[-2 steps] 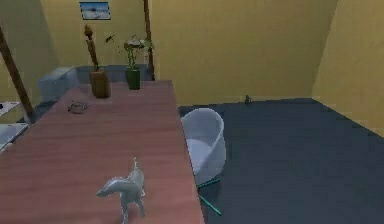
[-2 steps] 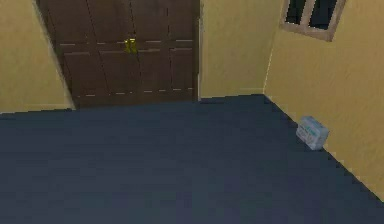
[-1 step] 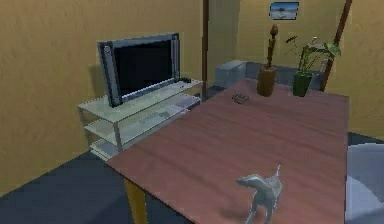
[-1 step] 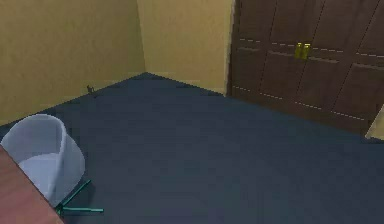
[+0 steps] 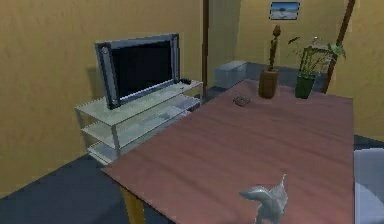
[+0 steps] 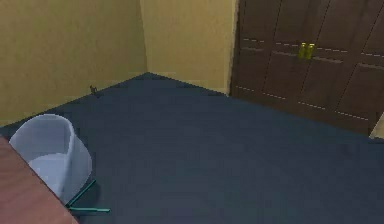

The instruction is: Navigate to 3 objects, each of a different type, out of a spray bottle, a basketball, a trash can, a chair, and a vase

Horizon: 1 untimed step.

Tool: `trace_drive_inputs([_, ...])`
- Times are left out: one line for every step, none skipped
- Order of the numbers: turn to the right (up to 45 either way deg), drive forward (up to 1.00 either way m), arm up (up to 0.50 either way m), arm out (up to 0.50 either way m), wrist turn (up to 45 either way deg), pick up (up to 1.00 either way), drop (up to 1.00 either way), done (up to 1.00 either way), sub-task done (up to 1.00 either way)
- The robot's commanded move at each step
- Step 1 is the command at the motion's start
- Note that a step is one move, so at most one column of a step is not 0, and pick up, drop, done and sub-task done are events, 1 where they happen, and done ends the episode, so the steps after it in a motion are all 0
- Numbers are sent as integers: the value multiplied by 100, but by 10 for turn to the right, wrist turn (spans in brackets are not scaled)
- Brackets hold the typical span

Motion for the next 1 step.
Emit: trace_drive_inputs([450, 0, 0, 0, 0, 0, 0, 0, 0])
